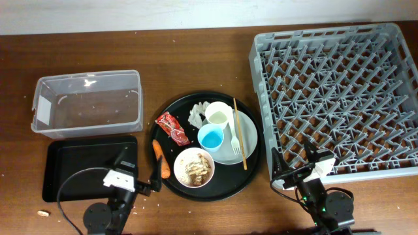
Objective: Sort waste into correct bins and load items into the dishwasher rack
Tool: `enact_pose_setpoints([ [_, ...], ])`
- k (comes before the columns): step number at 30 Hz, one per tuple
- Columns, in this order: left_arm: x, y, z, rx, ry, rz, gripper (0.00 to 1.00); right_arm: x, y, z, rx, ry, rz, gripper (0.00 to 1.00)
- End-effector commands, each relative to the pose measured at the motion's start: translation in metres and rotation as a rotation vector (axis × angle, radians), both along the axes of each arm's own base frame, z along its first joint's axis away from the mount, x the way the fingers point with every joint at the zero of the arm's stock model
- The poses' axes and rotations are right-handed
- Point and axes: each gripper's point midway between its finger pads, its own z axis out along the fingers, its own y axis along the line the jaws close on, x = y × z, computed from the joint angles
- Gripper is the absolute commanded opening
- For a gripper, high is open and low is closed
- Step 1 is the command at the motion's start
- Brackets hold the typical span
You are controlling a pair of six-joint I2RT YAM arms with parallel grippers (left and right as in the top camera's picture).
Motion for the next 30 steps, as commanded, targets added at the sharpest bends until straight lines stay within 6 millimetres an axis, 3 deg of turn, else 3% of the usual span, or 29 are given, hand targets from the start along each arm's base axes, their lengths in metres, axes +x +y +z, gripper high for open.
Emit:
enact_pose_setpoints([
  [1,-0.012,-0.027,0.005,0.013,-0.036,-0.177,0.99,-0.005,0.016,0.009,0.002,-0.045,0.099,0.99],
  [10,-0.013,-0.028,0.006,0.013,-0.041,-0.184,0.99,-0.010,0.025,0.018,0.008,-0.079,0.160,0.99],
  [12,-0.018,-0.030,0.041,-0.038,-0.125,-0.199,0.99,-0.019,0.027,0.067,0.016,-0.186,0.180,0.99],
  [14,-0.026,-0.029,0.079,-0.068,-0.134,-0.193,0.99,-0.038,0.024,0.130,0.018,-0.219,0.180,0.99],
  [15,-0.028,-0.020,0.105,-0.079,-0.065,-0.128,0.99,-0.042,0.023,0.142,0.010,-0.112,0.180,0.99],
  [17,-0.027,-0.020,0.132,-0.096,0.124,-0.114,0.99,-0.037,0.024,0.142,-0.012,0.192,0.179,0.99],
  [21,-0.007,-0.020,0.152,-0.113,0.451,-0.107,0.99,-0.006,0.032,0.142,-0.036,0.575,0.187,0.99],
  [22,0.001,-0.021,0.160,-0.118,0.463,-0.118,0.99,0.004,0.047,0.140,-0.007,0.652,0.268,0.99],
  [24,0.010,-0.023,0.159,-0.122,0.468,-0.134,0.99,0.018,0.072,0.125,0.015,0.727,0.414,0.99],
  [25,0.013,-0.025,0.150,-0.127,0.514,-0.142,0.99,0.028,0.062,0.102,0.012,0.821,0.328,0.99],
  [28,0.020,-0.031,0.100,-0.051,0.721,-0.092,0.98,0.035,0.047,0.072,-0.003,0.953,0.208,0.99],
  [30,0.034,-0.063,0.056,0.069,0.857,-0.132,0.80,0.037,0.036,0.070,-0.040,0.949,0.143,0.98],
])
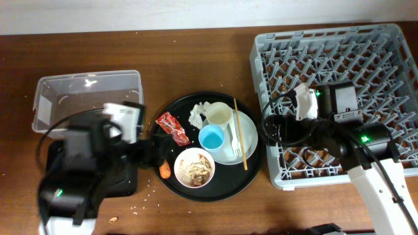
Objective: Sort waste into correct bins and load items into the dishwasher rack
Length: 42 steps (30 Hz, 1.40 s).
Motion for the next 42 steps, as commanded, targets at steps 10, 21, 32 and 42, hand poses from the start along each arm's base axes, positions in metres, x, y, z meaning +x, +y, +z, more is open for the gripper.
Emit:
enact_pose_setpoints([
  [10,0.073,-0.106,-0.171,0.236,0.302,-0.057,0.29,-0.014,-0.020,0.008,-0.083,-0.010,-0.065,0.98],
  [21,0.062,-0.116,-0.157,0.181,0.334,-0.113,0.00,-0.016,-0.020,0.008,-0.084,-0.003,-0.065,0.98],
  [32,0.001,-0.097,0.078,-0.572,-0.111,-0.722,0.00,-0.046,0.085,0.114,0.515,-0.383,0.628,0.93],
  [42,-0.010,-0.109,0.095,-0.591,-0.208,-0.848,0.00,-0.066,0.144,0.130,0.603,-0.450,0.867,0.68],
])
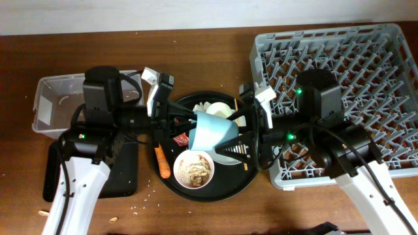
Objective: Sort waste into correct bins and load items into the dishwasher rack
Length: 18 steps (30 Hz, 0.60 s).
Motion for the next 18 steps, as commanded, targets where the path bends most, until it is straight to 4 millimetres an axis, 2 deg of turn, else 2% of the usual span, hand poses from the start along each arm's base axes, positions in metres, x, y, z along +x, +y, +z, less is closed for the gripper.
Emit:
enact_pose_setpoints([
  [1,-0.002,-0.001,0.006,-0.007,-0.044,-0.010,0.00,0.000,0.003,0.003,-0.009,-0.022,-0.010,0.58],
  [2,-0.002,-0.001,0.007,-0.007,-0.048,-0.009,0.00,0.004,0.002,0.000,-0.028,-0.017,-0.036,0.52],
  [3,-0.001,-0.001,0.007,-0.007,-0.055,-0.006,0.06,0.007,0.001,-0.003,-0.043,-0.020,-0.059,0.48],
  [5,0.001,-0.001,0.008,-0.006,-0.067,-0.001,0.87,0.012,-0.007,-0.001,-0.071,-0.029,-0.142,0.44],
  [6,0.005,0.000,0.005,0.009,-0.069,0.025,0.99,0.022,-0.022,-0.003,-0.103,0.002,-0.250,0.42],
  [7,0.010,0.000,0.003,0.024,-0.071,0.050,0.99,0.029,-0.043,-0.002,-0.120,0.027,-0.352,0.42],
  [9,0.014,0.004,0.002,0.028,-0.067,0.070,0.99,0.041,-0.111,-0.004,-0.147,0.101,-0.624,0.43],
  [11,0.014,0.005,0.002,0.027,-0.059,0.074,0.99,0.046,-0.207,-0.051,-0.326,0.308,-1.060,0.43],
  [12,0.014,0.005,0.002,0.028,-0.056,0.075,0.99,0.032,-0.267,-0.084,-0.499,0.453,-1.316,0.42],
  [13,0.014,0.005,0.002,0.028,-0.056,0.075,0.99,0.016,-0.314,-0.109,-0.635,0.593,-1.500,0.40],
  [15,0.017,0.005,0.000,0.038,-0.058,0.092,0.99,0.017,-0.340,-0.131,-0.695,0.730,-1.570,0.40],
  [16,0.018,0.005,0.000,0.041,-0.058,0.097,0.99,0.015,-0.359,-0.152,-0.777,0.842,-1.619,0.41],
  [18,0.017,0.005,-0.001,0.043,-0.046,0.097,0.99,0.022,-0.367,-0.189,-0.864,0.994,-1.550,0.40],
])
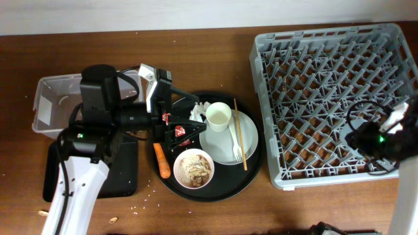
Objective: Sort waste into correct bins and load items into the dishwasher rack
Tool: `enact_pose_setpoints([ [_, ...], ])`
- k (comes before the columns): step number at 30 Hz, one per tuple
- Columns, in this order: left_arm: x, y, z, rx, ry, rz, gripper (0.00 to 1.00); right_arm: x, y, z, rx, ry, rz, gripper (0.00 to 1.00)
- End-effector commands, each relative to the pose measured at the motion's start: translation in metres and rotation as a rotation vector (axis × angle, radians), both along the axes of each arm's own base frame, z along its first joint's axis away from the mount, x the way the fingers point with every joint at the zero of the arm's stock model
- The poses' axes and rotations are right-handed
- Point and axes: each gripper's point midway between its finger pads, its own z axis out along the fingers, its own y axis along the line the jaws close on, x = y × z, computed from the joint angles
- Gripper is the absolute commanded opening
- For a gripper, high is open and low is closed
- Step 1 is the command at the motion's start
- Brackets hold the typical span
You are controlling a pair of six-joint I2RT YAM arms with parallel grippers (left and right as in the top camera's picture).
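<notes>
A round black tray holds a white plate, a white cup, a fork and a chopstick, a crumpled tissue, a red wrapper, a carrot and a bowl of food scraps. My left gripper hangs open over the tray's left side, its fingers on either side of the red wrapper. At the far right edge, my right gripper is over the grey dishwasher rack. Its fingers cannot be made out. No blue cup is in view.
A clear plastic bin stands at the left, partly under my left arm. A flat black tray lies in front of it. Crumbs dot the wooden table near the front left.
My right arm has gone from over the round tray to the far right side of the rack. The blue cup it had at its fingers is out of sight. The left arm has hardly moved.
Both arms were folded low at the front edge, with the blue cup on the plate. Then the left arm was up by the flat black tray and the right over the rack's left side. Then both were over the round tray, the blue cup lifted. Now the cup is gone.
</notes>
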Motion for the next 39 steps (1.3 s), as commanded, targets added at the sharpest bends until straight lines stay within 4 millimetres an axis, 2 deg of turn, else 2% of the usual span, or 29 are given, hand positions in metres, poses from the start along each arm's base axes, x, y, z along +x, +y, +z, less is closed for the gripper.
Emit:
enact_pose_setpoints([
  [1,-0.001,0.001,0.003,0.003,-0.003,0.010,0.99,-0.002,-0.024,-0.045,-0.002,0.216,-0.059,0.40],
  [3,-0.001,0.001,0.003,0.003,0.001,0.010,0.99,0.004,-0.027,-0.071,0.038,0.297,-0.055,0.41],
  [4,-0.001,0.001,0.003,0.003,0.001,0.010,0.99,0.004,-0.028,-0.075,0.046,0.311,-0.061,0.52],
  [5,-0.001,0.001,0.003,0.003,0.001,0.010,0.99,0.008,-0.029,-0.069,0.040,0.291,-0.061,0.73],
  [6,0.000,0.002,0.003,0.006,0.001,0.014,0.99,0.018,-0.028,-0.049,0.053,0.245,-0.057,0.80],
  [7,0.005,0.002,-0.002,0.028,0.010,0.047,0.99,0.024,-0.026,-0.027,0.059,0.200,-0.052,0.81],
  [8,0.026,0.007,-0.034,0.176,0.072,0.221,0.99,0.030,-0.022,0.006,0.063,0.136,-0.040,0.82],
  [9,0.037,0.013,-0.061,0.317,0.105,0.350,0.99,0.031,-0.016,0.024,0.076,0.097,-0.025,0.82],
  [10,0.043,0.019,-0.077,0.414,0.111,0.431,0.99,0.033,-0.008,0.038,0.094,0.049,0.018,0.82],
  [11,0.053,0.030,-0.103,0.594,0.092,0.565,0.99,0.039,0.020,0.059,0.175,-0.073,0.157,0.82],
  [12,0.058,0.029,-0.117,0.682,0.075,0.606,0.99,0.038,0.040,0.075,0.216,-0.155,0.250,0.82],
  [14,0.079,0.012,-0.162,0.796,0.098,0.630,0.95,0.028,0.072,0.097,0.189,-0.229,0.362,0.82],
  [15,0.092,-0.001,-0.185,0.800,0.125,0.625,0.89,0.024,0.088,0.104,0.176,-0.251,0.424,0.82],
  [16,0.105,-0.007,-0.209,0.808,0.167,0.651,0.78,0.020,0.103,0.108,0.172,-0.263,0.478,0.82],
  [18,0.125,-0.014,-0.237,0.794,0.210,0.698,0.76,0.017,0.126,0.108,0.179,-0.256,0.570,0.82],
  [19,0.129,-0.017,-0.245,0.796,0.210,0.697,0.72,0.016,0.131,0.106,0.167,-0.242,0.595,0.82],
  [21,0.128,-0.013,-0.266,0.844,0.240,0.695,0.47,0.015,0.139,0.104,0.159,-0.229,0.630,0.82],
  [22,0.128,-0.013,-0.269,0.846,0.242,0.694,0.30,0.015,0.139,0.104,0.159,-0.229,0.631,0.82],
  [23,0.128,-0.013,-0.270,0.849,0.244,0.693,0.22,0.015,0.139,0.104,0.159,-0.228,0.631,0.82],
  [26,0.124,-0.019,-0.284,0.851,0.279,0.655,0.18,0.014,0.139,0.104,0.160,-0.227,0.631,0.82],
  [27,0.125,-0.020,-0.283,0.848,0.277,0.655,0.03,0.014,0.138,0.104,0.157,-0.224,0.629,0.82],
  [29,0.125,-0.035,-0.249,0.766,0.273,0.601,0.00,0.015,0.137,0.103,0.150,-0.223,0.628,0.82],
  [31,0.113,-0.048,-0.166,0.578,0.266,0.489,0.00,0.015,0.135,0.102,0.136,-0.217,0.623,0.82],
  [32,0.093,-0.051,-0.117,0.393,0.274,0.333,0.00,0.015,0.135,0.102,0.137,-0.219,0.625,0.81],
  [33,0.074,-0.043,-0.076,0.225,0.292,0.184,0.00,0.014,0.152,0.109,0.174,-0.268,0.738,0.80],
  [35,0.049,-0.024,-0.025,0.010,0.270,-0.029,0.00,0.010,0.202,0.131,0.308,-0.424,1.000,0.81],
  [36,0.038,-0.015,-0.006,-0.072,0.249,-0.130,0.00,0.012,0.220,0.139,0.337,-0.475,1.069,0.80],
  [37,0.027,-0.011,0.004,-0.119,0.243,-0.208,0.00,0.012,0.245,0.154,0.402,-0.565,1.167,0.80],
  [39,0.014,-0.020,0.009,-0.123,0.244,-0.259,0.00,0.004,0.298,0.182,0.486,-0.748,1.411,0.80],
])
